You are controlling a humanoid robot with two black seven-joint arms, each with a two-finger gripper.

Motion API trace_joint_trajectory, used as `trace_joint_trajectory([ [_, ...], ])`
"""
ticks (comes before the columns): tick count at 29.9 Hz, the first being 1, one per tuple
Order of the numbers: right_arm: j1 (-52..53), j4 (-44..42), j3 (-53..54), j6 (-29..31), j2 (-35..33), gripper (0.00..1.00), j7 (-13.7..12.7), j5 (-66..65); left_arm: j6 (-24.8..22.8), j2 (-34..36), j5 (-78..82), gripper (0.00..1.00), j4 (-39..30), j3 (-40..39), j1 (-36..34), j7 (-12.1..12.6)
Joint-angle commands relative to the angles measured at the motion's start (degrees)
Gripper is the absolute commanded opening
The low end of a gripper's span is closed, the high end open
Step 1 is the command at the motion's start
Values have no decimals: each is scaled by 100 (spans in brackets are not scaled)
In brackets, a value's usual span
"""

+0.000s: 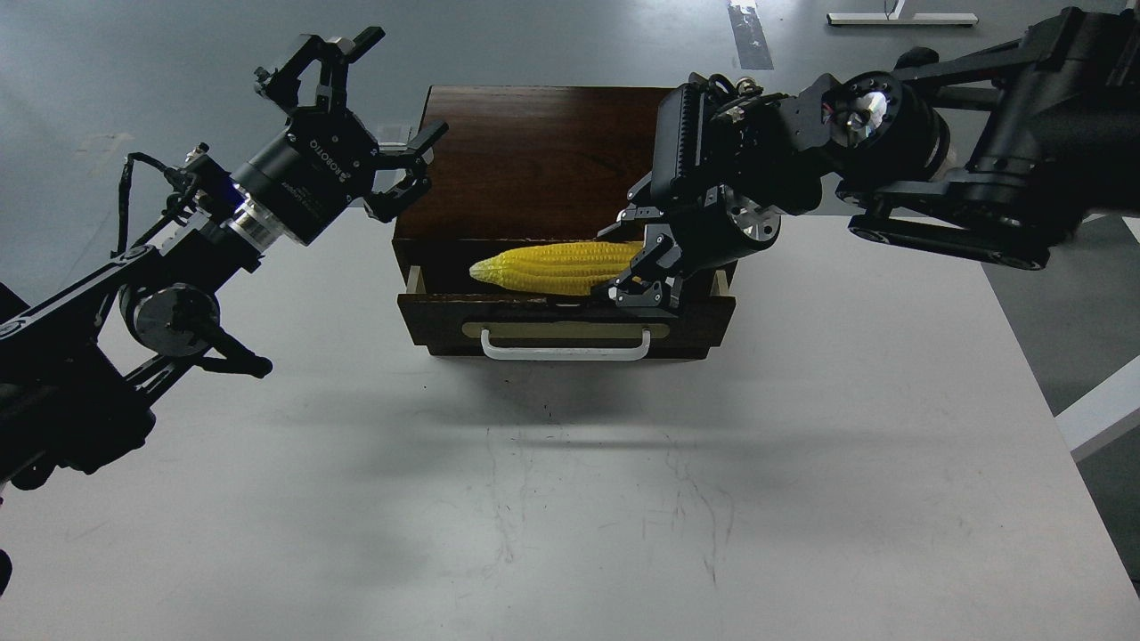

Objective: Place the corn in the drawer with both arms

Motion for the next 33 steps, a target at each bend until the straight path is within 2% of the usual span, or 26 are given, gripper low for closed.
trace_joint_trajectory([
  [1, 0, 0, 0, 0, 0, 64, 0, 0, -6, 0, 0, 98, 0, 0, 0, -4],
  [6, 9, 9, 0, -8, 0, 69, 0, 0, -6, 0, 0, 98, 0, 0, 0, -4],
  [11, 88, 0, 35, -26, -35, 69, 0, 114, -6, 0, 0, 98, 0, 0, 0, 5],
  [13, 149, -17, 113, -26, -78, 73, 0, 333, -14, -9, 0, 98, 0, -8, 0, -4],
  [17, 211, -79, 404, -17, -438, 86, 0, 1448, -14, -9, 0, 98, 0, -8, 0, -4],
  [18, 194, -87, 517, -9, -587, 93, 0, 1920, -14, -9, 0, 98, 0, 0, 0, -4],
  [24, -262, -193, 685, -26, -1185, 96, 0, 4215, -14, -44, 0, 98, 0, 0, 0, -4],
  [28, -1192, -193, 1631, -26, -1651, 98, 0, 6078, -14, -53, 0, 98, 0, -8, 9, 5],
  [33, -2511, -280, 2933, -44, -1986, 98, 0, 6969, -14, -61, 0, 98, 0, -70, 96, -4],
])
